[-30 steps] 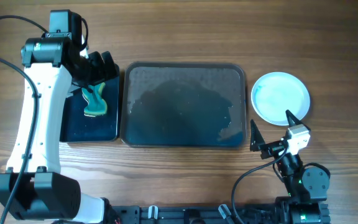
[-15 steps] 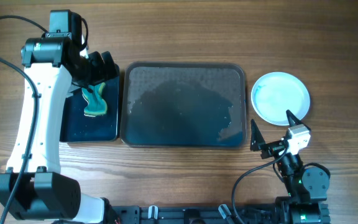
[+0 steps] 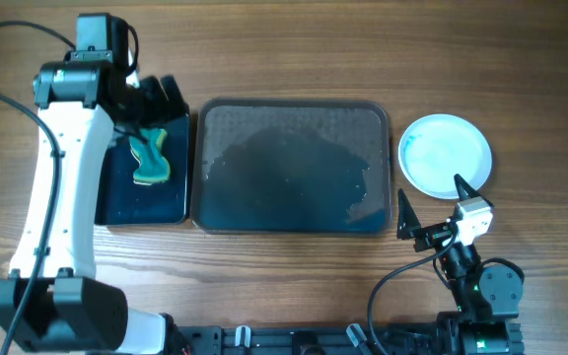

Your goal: Clean dirty plates on tray and stack at the side

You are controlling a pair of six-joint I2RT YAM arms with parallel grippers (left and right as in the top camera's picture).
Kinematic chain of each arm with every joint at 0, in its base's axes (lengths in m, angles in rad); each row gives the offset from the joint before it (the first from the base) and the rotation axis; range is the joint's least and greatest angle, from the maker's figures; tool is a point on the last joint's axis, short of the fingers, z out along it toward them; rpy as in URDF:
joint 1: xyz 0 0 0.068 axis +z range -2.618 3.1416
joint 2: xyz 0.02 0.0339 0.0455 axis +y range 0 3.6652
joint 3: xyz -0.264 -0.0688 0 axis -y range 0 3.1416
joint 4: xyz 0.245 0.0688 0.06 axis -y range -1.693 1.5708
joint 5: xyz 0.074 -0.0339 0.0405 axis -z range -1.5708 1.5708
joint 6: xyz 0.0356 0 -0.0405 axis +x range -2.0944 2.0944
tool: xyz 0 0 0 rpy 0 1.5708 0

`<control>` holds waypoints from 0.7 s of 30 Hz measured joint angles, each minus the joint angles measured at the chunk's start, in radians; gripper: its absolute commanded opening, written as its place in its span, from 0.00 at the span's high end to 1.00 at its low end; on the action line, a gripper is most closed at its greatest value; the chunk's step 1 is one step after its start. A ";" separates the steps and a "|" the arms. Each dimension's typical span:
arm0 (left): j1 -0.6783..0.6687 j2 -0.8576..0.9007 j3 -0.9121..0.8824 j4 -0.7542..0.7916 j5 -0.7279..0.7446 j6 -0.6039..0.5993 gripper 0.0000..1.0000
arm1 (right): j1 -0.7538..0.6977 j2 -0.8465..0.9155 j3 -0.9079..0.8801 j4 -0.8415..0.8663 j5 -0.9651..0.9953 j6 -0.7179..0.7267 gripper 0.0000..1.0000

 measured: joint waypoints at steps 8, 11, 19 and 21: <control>-0.042 -0.405 -0.410 0.585 0.017 0.002 0.00 | 0.000 -0.002 0.000 0.000 0.000 0.000 0.00; -0.042 -0.632 -0.638 0.742 0.026 0.009 0.00 | 0.000 -0.002 0.000 -0.001 0.001 0.000 0.01; -0.013 -1.254 -1.138 0.939 0.034 0.030 0.00 | 0.000 -0.002 0.000 0.000 0.003 -0.003 0.00; 0.004 -1.370 -1.219 0.946 0.034 0.031 0.00 | 0.000 -0.002 0.000 0.000 0.003 -0.003 0.00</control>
